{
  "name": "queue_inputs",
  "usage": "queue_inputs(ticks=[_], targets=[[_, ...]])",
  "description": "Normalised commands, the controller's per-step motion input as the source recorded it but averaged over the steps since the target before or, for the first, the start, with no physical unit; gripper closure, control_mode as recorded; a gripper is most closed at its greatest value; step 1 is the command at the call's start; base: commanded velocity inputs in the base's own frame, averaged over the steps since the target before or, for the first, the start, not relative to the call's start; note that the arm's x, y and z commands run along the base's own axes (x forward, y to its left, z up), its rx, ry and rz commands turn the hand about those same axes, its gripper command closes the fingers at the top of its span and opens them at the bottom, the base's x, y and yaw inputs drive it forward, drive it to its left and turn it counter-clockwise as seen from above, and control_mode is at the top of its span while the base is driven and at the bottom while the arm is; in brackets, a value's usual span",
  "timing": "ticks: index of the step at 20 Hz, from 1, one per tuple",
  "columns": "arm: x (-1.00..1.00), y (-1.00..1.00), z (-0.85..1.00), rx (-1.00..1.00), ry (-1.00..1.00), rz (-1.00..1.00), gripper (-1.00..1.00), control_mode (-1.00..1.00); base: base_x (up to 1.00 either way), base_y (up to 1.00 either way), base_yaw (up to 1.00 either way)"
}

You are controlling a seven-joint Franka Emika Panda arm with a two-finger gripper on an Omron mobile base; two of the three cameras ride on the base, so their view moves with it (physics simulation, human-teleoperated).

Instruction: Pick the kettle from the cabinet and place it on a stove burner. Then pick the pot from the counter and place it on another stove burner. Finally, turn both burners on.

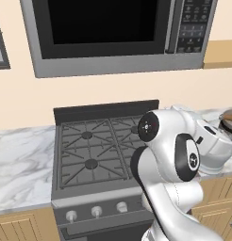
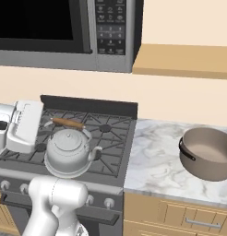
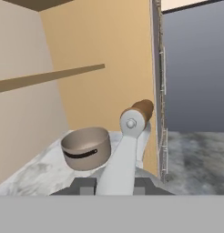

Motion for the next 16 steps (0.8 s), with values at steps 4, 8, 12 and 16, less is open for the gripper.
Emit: queue_inputs(ticks=[4,8,12,16], targets=[[0.25,0.10,0.00,0.00,0.00,0.00,1.00,-1.00,0.09,0.05,0.00],[0.45,0.10,0.00,0.00,0.00,0.00,1.00,-1.00,0.00,0.00,0.00],[0.53,0.07,-0.03,0.00,0.00,0.00,1.00,-1.00,0.00,0.00,0.00],[0.47,0.03,-0.11,0.00,0.00,0.00,1.00,-1.00,0.00,0.00,0.00]])
